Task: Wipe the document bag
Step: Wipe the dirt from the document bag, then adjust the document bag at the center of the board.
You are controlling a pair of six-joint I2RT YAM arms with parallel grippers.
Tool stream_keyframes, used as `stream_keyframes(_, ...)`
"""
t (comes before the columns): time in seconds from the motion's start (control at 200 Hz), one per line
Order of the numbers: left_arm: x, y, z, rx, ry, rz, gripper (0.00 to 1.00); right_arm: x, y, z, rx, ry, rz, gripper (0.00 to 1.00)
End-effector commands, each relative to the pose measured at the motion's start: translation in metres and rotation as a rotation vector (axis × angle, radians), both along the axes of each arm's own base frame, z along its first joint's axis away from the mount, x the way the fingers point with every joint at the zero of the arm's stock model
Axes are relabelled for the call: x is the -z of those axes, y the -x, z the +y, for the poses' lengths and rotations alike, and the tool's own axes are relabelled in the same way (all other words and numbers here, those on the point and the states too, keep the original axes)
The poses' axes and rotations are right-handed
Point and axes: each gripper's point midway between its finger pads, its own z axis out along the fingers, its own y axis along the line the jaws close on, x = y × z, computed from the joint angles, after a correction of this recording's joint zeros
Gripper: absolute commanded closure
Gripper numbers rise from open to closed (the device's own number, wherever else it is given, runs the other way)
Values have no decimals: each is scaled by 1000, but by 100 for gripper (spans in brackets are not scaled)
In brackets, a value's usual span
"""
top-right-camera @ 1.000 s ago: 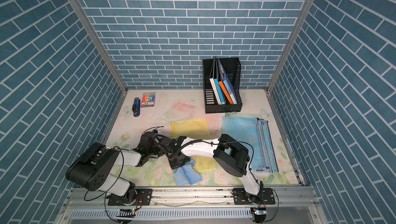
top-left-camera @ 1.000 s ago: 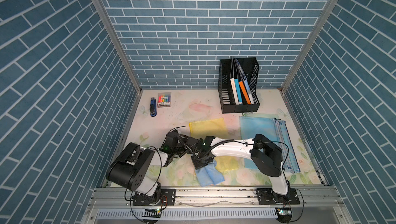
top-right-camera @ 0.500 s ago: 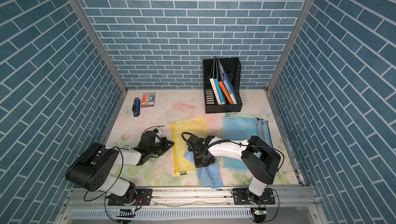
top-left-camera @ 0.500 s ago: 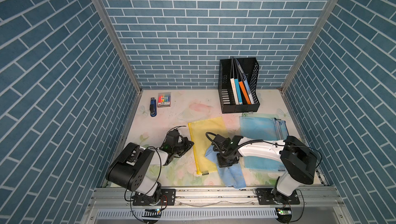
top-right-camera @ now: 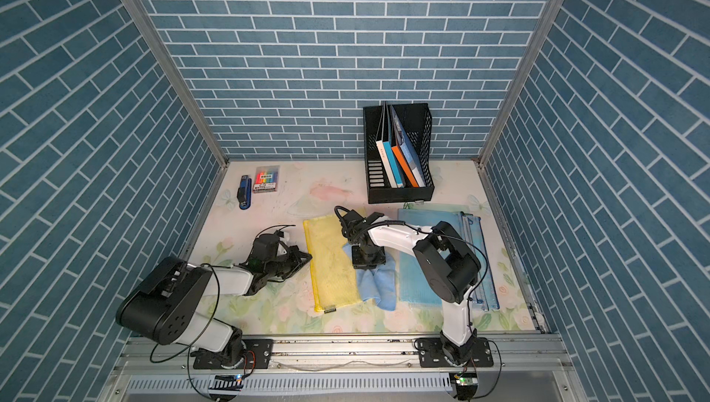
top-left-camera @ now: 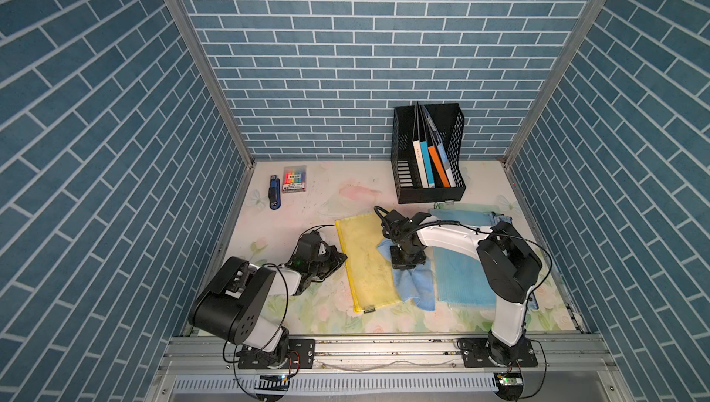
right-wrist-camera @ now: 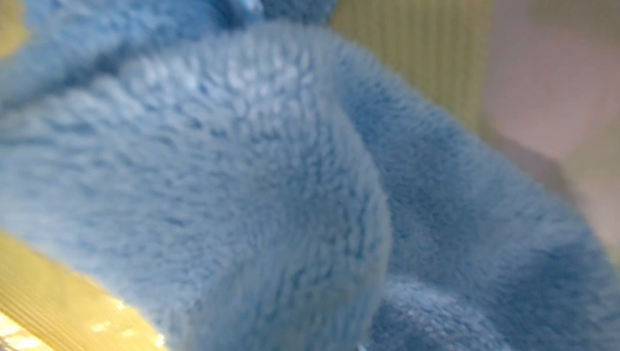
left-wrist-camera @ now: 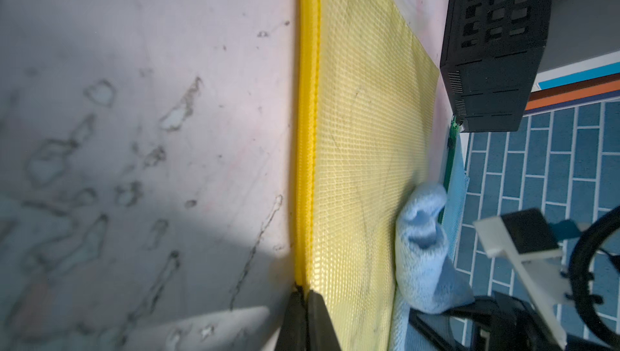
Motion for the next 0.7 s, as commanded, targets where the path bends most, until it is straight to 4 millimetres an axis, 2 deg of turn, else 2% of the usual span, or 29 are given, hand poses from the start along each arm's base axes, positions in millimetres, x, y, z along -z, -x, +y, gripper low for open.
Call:
stream_keyframes(0.0,-19,-8,-1,15,-15,-53,100,-22,-19,29,-42,-88,-70,100)
stream_keyframes(0.075,-32,-10,0,7,-16,-80,100,-42,-25,32,-40,-125,-105,100)
stream_keyframes(0.135,-45,-13,4,-3,-15,-102,100,-58,-28,27,-37,-132,-134,100)
stream_keyframes(0.23,-64,-14,18,-14,-42,-115,100,-77,-29,6,-18,-113,-174,100)
stream_keyframes(0.33,-88,-14,46,-39,-97,-131,100,-90,-27,-20,22,-115,-197,100)
stream_keyframes(0.355,-90,-10,54,-43,-112,-127,100,-91,-25,-27,33,-109,-197,100)
stream_keyframes(0.37,-101,-14,59,-49,-115,-150,100,-92,-24,-32,41,-108,-198,100)
stream_keyframes(0.435,-118,-10,79,-56,-157,-149,100,-92,-21,-48,68,-100,-198,100)
stream_keyframes(0.52,-144,-6,91,-11,-221,-167,100,-90,-17,-64,99,-97,-188,100)
stream_keyframes(0.695,-196,-4,98,58,-330,-180,100,-80,-10,-65,99,-116,-146,100)
